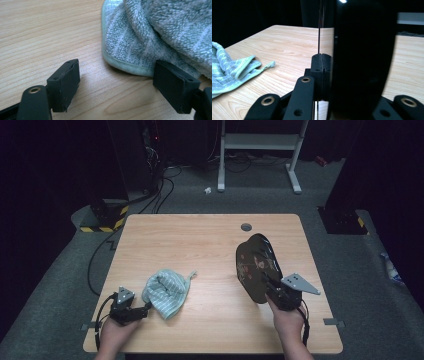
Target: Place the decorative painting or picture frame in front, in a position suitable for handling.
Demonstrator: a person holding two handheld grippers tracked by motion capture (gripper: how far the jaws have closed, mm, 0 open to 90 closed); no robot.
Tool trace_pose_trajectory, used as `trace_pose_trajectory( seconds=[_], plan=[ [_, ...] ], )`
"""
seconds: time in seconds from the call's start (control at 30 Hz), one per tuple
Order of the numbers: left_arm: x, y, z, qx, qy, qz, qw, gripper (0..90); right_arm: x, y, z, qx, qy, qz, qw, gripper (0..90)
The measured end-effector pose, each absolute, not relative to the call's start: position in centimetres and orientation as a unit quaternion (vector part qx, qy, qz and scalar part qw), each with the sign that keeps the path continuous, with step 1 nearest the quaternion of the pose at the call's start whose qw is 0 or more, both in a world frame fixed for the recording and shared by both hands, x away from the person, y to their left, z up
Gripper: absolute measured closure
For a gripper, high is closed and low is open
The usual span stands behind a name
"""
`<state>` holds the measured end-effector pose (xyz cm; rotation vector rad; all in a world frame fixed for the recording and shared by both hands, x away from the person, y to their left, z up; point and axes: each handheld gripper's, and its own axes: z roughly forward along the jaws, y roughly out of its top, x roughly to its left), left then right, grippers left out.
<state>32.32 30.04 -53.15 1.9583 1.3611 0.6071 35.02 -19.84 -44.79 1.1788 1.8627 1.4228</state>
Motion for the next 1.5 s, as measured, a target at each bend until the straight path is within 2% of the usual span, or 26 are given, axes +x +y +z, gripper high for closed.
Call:
trace_pose_trajectory(
  seconds=[0.27,0.47,0.77,0.93,0.97,1.23,1.5],
  plan=[
    [32.3,30.0,-53.1,0.750,0.521,0.232,0.334,21.7,34.9,-19.7,-44.8,0.429,0.691,0.521,0.262,79.3],
    [32.3,30.0,-53.1,0.750,0.521,0.232,0.334,21.7,35.0,-19.9,-44.8,0.434,0.689,0.517,0.264,70.0],
    [32.3,30.0,-53.1,0.750,0.522,0.232,0.334,21.7,34.8,-19.9,-45.0,0.437,0.690,0.513,0.263,63.9],
    [32.3,30.0,-53.1,0.750,0.522,0.232,0.334,21.7,34.3,-20.0,-45.4,0.438,0.691,0.514,0.257,53.1],
    [32.3,30.0,-53.1,0.750,0.522,0.232,0.334,21.6,34.1,-20.1,-45.8,0.443,0.695,0.508,0.251,47.8],
    [32.3,30.0,-53.1,0.750,0.522,0.232,0.334,21.7,33.2,-20.7,-47.2,0.452,0.701,0.496,0.239,45.5],
    [32.3,30.0,-53.1,0.750,0.522,0.232,0.334,21.7,32.6,-20.6,-49.2,0.469,0.706,0.480,0.226,38.9]
  ],
)
